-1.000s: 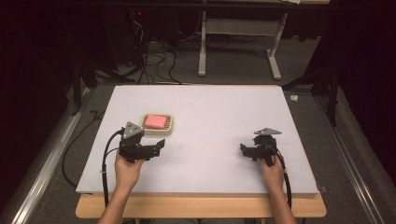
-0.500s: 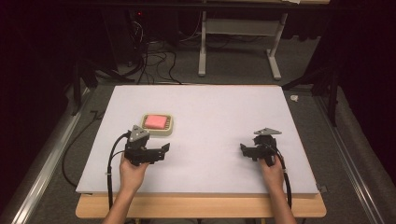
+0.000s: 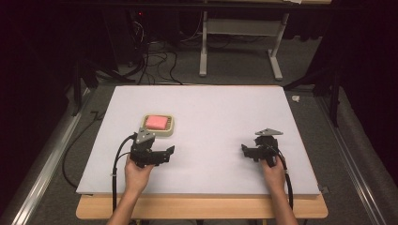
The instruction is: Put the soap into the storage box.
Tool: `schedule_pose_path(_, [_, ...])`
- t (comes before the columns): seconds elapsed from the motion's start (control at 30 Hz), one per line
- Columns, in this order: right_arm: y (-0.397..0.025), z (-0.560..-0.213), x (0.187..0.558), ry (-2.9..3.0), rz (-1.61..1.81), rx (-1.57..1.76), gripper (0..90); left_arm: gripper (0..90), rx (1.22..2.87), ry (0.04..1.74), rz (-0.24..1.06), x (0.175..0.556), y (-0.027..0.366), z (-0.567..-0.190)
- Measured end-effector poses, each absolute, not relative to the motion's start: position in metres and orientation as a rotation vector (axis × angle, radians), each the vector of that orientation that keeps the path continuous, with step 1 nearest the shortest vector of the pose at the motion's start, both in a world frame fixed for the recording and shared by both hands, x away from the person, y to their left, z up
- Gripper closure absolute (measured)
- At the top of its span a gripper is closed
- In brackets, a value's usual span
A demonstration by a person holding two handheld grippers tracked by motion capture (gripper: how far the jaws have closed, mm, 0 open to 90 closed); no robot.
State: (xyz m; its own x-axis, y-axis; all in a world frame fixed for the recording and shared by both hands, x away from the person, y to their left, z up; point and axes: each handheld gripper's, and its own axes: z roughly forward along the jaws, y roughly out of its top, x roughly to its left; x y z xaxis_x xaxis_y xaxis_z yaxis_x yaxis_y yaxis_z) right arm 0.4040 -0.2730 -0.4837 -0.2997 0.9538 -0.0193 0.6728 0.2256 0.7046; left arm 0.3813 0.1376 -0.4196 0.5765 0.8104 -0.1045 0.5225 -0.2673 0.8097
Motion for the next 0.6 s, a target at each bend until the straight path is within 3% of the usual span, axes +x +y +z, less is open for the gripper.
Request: schedule_pose_path(0.6, [-0.273, -0.484, 0.404, 2.053, 0.829, 1.493, 14.6, 14.5, 2.005, 1.058, 0.358, 0.389, 0.123, -0.435])
